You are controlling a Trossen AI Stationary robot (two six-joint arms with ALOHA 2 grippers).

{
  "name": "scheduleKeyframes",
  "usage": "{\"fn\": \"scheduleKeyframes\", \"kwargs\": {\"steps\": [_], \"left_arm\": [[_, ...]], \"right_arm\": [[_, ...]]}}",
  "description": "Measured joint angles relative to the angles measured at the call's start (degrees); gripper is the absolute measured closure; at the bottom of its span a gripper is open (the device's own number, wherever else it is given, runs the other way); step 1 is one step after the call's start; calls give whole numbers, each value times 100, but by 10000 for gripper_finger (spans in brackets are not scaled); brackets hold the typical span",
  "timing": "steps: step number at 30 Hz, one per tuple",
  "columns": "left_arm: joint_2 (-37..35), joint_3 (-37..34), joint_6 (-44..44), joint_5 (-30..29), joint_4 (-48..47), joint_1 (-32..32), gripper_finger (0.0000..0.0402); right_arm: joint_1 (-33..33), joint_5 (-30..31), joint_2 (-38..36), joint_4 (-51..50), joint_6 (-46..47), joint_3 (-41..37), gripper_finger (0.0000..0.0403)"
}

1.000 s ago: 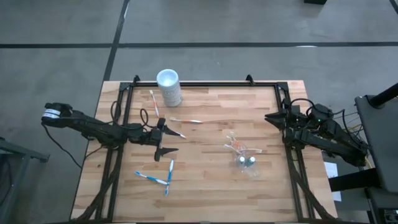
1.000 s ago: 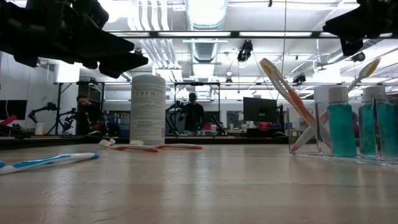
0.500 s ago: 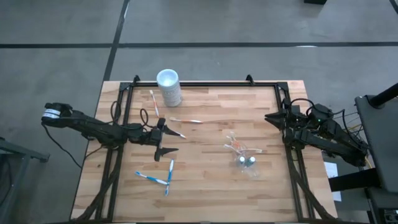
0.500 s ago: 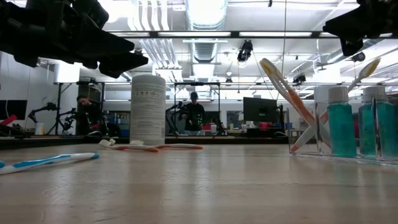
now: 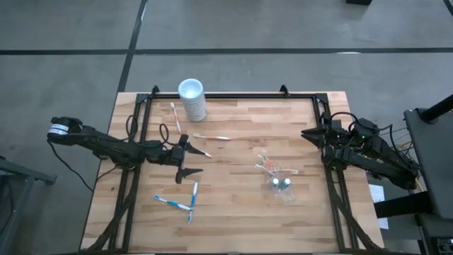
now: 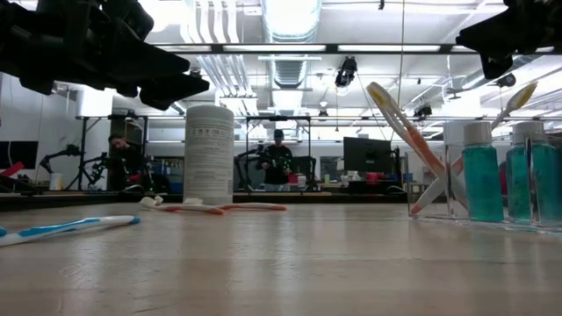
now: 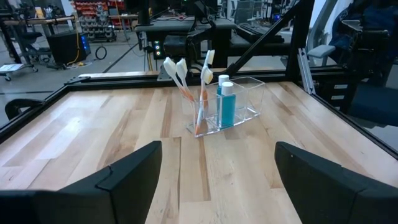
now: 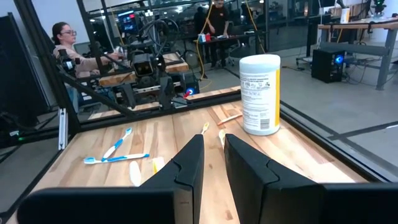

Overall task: Pick & Place toothbrushing station
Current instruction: Put the orange toothbrush into the top section of the transparent organizer

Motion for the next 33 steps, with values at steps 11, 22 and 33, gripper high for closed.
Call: {"fn": "scheduleKeyframes", "kwargs": {"steps": [11, 22, 33], "left_arm": [[-1, 31, -1260, 690, -39, -1, 83], [-26, 364, -1042, 181, -82, 12, 88], [27, 2486, -508, -1800, -3708, 317, 90]], "right_arm": [[-2, 0, 0, 0, -2, 0, 342], [0, 0, 0, 0, -2, 0, 342], [-2, 2, 0, 0, -2, 0, 342]]}}
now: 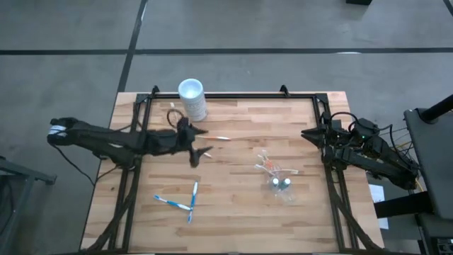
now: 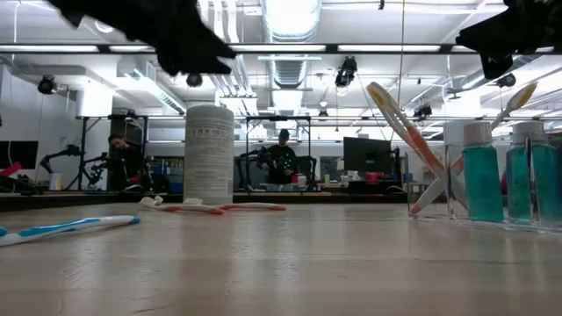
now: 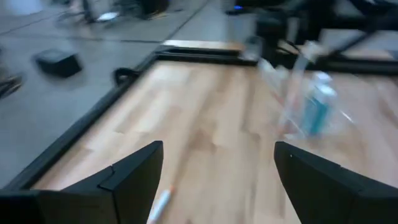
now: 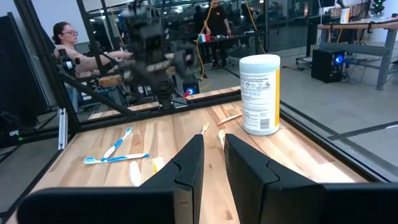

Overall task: Pick & Place toothbrushing station
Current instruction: Put the orange toothbrush into the top section of the transparent organizer

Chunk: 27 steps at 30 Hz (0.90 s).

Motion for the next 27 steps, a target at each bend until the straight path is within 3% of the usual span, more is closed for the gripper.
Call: {"fn": "scheduleKeyframes", "kwargs": {"steps": [5, 12, 21, 24, 27], "left_arm": [[73, 797, -1161, -568, -718, 387, 90], [69, 812, -2895, -741, -1987, 830, 90], [52, 916, -7277, -1368, -3945, 910, 90], [42, 994, -7980, -1491, -4628, 910, 90], [-52, 1118, -8038, -1513, -5232, 910, 90]], "right_arm": [[0, 0, 0, 0, 0, 0, 342], [1, -1, 0, 0, 0, 0, 342], [0, 0, 0, 0, 0, 0, 342], [0, 0, 0, 0, 0, 0, 342], [0, 0, 0, 0, 0, 0, 342]]}}
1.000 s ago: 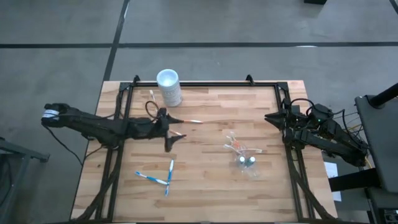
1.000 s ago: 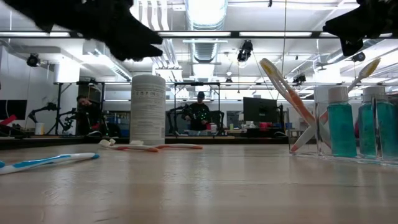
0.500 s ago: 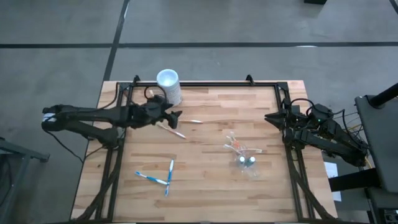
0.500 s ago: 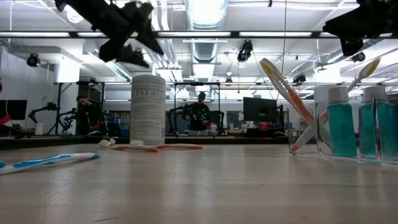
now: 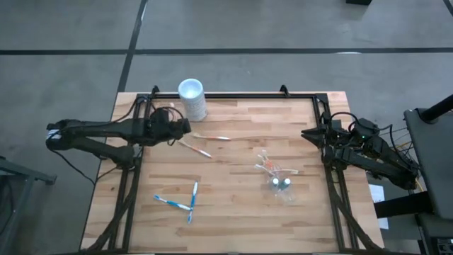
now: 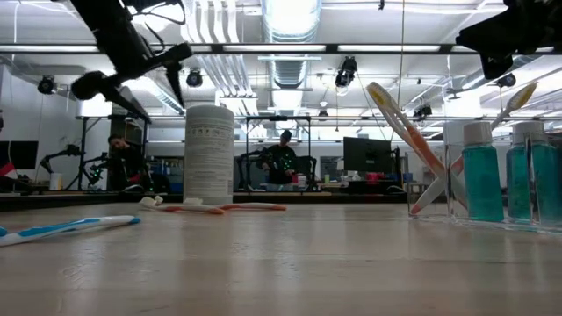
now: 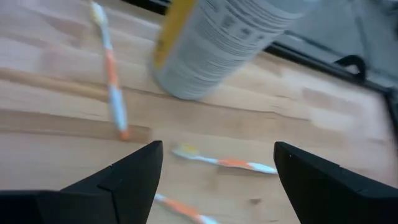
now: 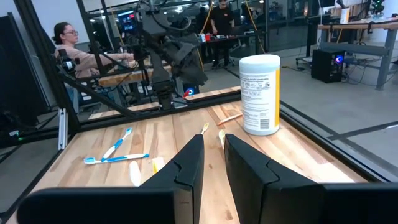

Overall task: Pick & Place toothbrushing station
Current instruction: Put the orange toothbrush into the top section of the transparent organizer

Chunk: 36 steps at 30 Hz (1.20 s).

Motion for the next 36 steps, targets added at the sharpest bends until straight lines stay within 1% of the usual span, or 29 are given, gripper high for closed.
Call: {"fn": "scheduleKeyframes", "kwargs": {"steps": [3, 7, 10, 13, 19, 24, 26, 29, 32, 34, 36], "left_arm": [[-129, 160, 321, -68, -729, 26, 90], [-330, 330, 63, 32, -1459, 145, 90], [-421, 335, -271, 307, -1525, 335, 90], [-424, 337, -318, 479, -1511, 656, 90], [-326, 335, 27, 817, -1159, 1647, 90], [57, 244, 229, 1475, -601, 2575, 90], [238, 204, 298, 1619, -370, 2880, 90], [497, 176, 377, 1621, -90, 3238, 90], [742, 165, 756, 1664, 164, 3542, 90], [939, 162, 1027, 1836, 355, 3730, 90], [1136, 156, 1093, 1956, 399, 3866, 90]], "right_arm": [[1, 0, 0, 0, 0, 0, 342], [0, 0, 0, 0, 0, 0, 342], [1, 0, 0, 0, 0, 0, 342], [1, 0, 0, 0, 0, 0, 342], [1, 0, 0, 0, 0, 0, 342], [1, 0, 0, 0, 0, 0, 342], [0, 0, 0, 0, 0, 0, 342], [0, 0, 0, 0, 0, 0, 342], [0, 0, 0, 0, 0, 0, 342], [0, -2, 0, 0, 0, 0, 342], [0, 0, 0, 0, 0, 0, 342]]}}
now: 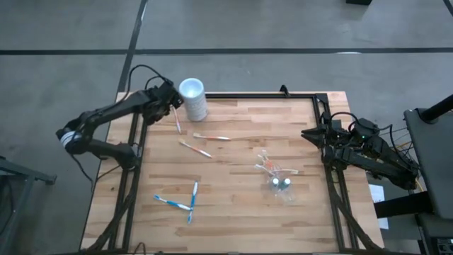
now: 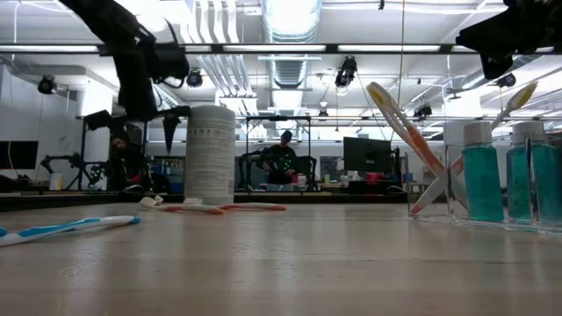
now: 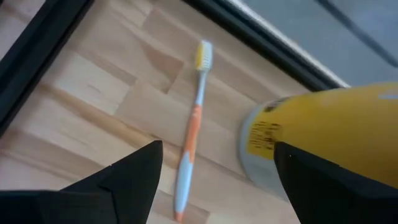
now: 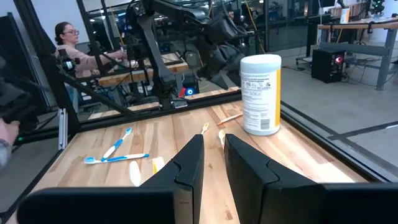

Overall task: Pick & Place toothbrushing station
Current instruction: Put the orange toothbrush into the top section of the transparent organizer

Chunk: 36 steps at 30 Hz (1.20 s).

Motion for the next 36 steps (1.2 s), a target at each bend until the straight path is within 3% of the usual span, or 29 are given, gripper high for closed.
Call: {"fn": "scheduleKeyframes", "kwargs": {"steps": [8, 15, 22, 36], "left_arm": [[653, -11, -63, -134, 166, 454, 90], [1234, -11, -366, 673, 732, 929, 90], [1757, -11, 140, 969, 1578, 1225, 90], [1888, -11, 1214, 980, 1839, 1564, 92]], "right_arm": [[0, 0, 0, 0, 0, 0, 342], [0, 0, 0, 0, 0, 0, 342], [0, 0, 2, 0, 0, 0, 342], [2, -1, 2, 0, 0, 0, 342]]}}
